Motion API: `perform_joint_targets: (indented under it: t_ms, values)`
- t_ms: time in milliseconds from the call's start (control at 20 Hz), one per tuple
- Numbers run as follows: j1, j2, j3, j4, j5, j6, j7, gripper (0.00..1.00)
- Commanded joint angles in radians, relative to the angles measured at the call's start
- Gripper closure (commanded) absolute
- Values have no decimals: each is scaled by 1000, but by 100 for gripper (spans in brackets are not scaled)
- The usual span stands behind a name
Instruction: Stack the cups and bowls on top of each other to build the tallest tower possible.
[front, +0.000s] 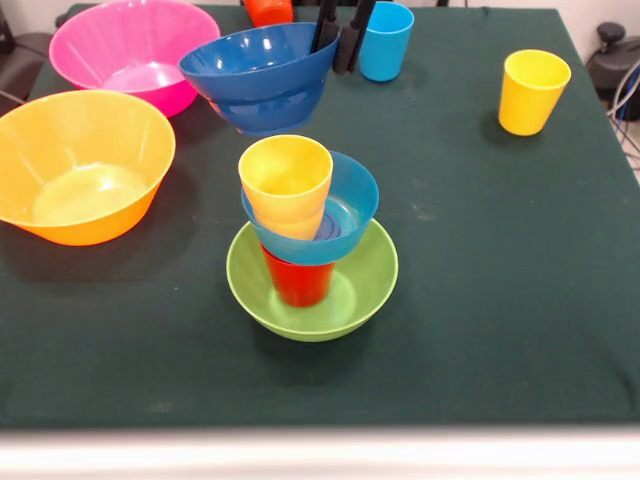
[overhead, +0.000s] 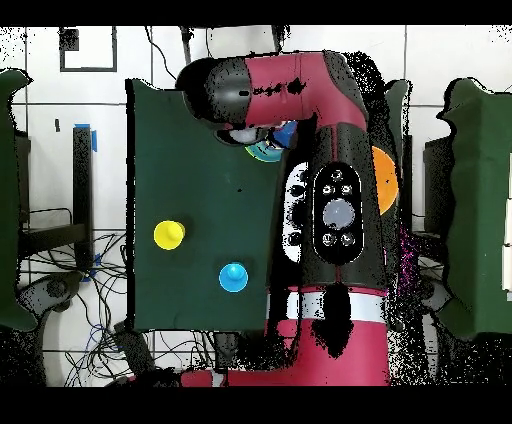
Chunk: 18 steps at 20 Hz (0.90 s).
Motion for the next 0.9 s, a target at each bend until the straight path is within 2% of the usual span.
perform_joint_targets:
  t_ms: [50,650,900]
  values:
    - [-3,2,43,-3,-48,134,-226,100]
    - [-6,-46,40,46,-40,203,-243,100]
    - [-12,-29,52,29,-43,204,-248,100]
